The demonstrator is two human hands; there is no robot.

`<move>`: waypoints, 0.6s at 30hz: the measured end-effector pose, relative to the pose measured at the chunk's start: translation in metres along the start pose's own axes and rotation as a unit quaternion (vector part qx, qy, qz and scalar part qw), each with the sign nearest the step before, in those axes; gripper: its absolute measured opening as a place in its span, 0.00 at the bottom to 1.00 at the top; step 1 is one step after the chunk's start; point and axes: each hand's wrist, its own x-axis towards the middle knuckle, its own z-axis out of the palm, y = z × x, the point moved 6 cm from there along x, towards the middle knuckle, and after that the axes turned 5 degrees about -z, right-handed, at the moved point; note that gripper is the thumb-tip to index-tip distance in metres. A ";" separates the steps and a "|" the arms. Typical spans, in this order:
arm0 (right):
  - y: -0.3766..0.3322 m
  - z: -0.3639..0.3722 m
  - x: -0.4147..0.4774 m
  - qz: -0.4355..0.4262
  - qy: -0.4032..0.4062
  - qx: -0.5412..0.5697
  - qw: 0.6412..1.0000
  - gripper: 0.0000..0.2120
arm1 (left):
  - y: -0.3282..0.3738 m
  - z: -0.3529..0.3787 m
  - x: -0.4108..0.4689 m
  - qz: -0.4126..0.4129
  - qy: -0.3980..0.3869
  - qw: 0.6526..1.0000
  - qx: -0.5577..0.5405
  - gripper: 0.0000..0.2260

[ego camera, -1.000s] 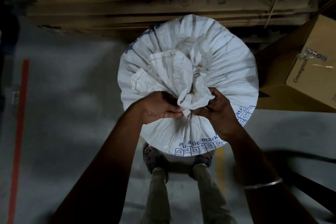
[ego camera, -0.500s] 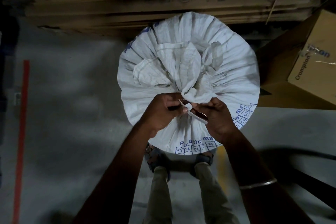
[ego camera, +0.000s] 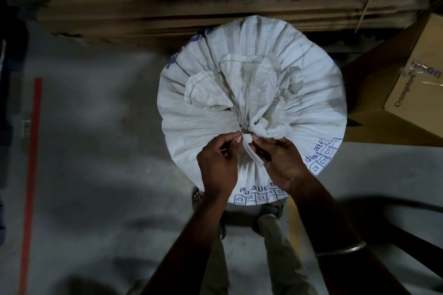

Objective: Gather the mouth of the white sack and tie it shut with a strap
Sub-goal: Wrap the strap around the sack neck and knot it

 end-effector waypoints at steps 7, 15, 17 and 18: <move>-0.015 0.007 -0.021 0.004 0.066 -0.141 0.988 0.05 | 0.017 0.009 0.011 0.137 -0.038 0.983 0.118 0.04; -0.048 0.016 -0.030 -0.220 0.142 -0.571 0.778 0.11 | 0.023 0.014 0.015 0.156 -0.083 0.972 0.153 0.03; -0.051 0.007 -0.026 -0.206 0.169 -0.568 0.779 0.12 | 0.024 0.010 0.014 0.143 -0.082 0.976 0.142 0.04; -0.053 0.003 -0.025 -0.203 0.177 -0.563 0.781 0.13 | 0.024 0.008 0.013 0.137 -0.080 0.978 0.134 0.04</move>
